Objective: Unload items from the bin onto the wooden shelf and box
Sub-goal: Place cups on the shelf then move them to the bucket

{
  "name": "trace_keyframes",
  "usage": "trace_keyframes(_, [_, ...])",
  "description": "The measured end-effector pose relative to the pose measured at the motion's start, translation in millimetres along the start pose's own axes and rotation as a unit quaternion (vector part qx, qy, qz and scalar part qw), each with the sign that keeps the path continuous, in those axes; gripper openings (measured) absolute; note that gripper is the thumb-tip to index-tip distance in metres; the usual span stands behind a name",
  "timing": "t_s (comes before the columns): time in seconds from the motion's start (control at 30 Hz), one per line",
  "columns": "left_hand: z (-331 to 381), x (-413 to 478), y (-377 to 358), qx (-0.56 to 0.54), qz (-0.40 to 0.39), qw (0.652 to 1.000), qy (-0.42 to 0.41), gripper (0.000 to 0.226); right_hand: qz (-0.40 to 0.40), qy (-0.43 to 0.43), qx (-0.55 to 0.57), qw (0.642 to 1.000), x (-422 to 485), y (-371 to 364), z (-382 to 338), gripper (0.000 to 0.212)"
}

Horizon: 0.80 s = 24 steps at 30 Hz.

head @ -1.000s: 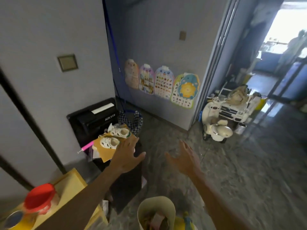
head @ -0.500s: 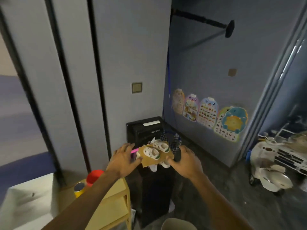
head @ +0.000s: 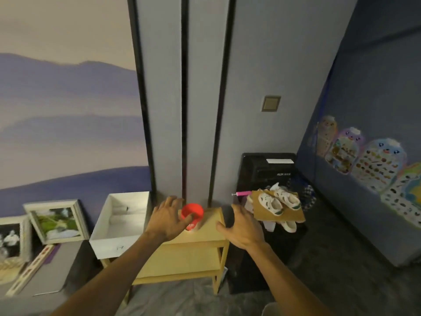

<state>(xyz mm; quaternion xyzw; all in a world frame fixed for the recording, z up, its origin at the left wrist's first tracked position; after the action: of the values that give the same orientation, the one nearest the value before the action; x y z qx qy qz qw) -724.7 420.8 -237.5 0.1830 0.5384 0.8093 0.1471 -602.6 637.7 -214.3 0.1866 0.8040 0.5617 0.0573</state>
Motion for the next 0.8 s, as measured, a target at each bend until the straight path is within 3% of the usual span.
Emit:
trace_keyframes(0.07, [-29,16,-15,0.003,-0.005,1.0,0.021,0.123,-0.024,0.006,0.008,1.0,26,-31,-15,0.096])
trace_keyframes(0.3, [-134,93,-72,0.006,-0.07,0.992,0.105,0.111,-0.083,0.005,0.01,0.997,121,-124,-43,0.098])
trace_keyframes(0.5, [-170,133,-113,0.003,-0.112,0.986,0.122,0.115,-0.126,-0.014,0.006,0.992,186,-225,-10,0.108])
trace_keyframes(0.8, [-215,167,-226,-0.038,-0.152,0.973,0.17,0.125,-0.166,0.032,-0.053,0.984,262,-347,9,0.151])
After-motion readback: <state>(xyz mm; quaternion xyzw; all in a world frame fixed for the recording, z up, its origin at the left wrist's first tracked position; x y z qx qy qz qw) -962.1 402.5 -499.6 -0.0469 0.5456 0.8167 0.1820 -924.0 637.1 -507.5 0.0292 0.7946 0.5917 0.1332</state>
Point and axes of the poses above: each hand's wrist, its own x-axis towards the middle knuckle, its own y-axis out of the back of the hand, z = x × y, the point moved 9 cm from there along x, towards the middle knuckle, and after that the axes turned 5 degrees about z, right-handed, at the moved point
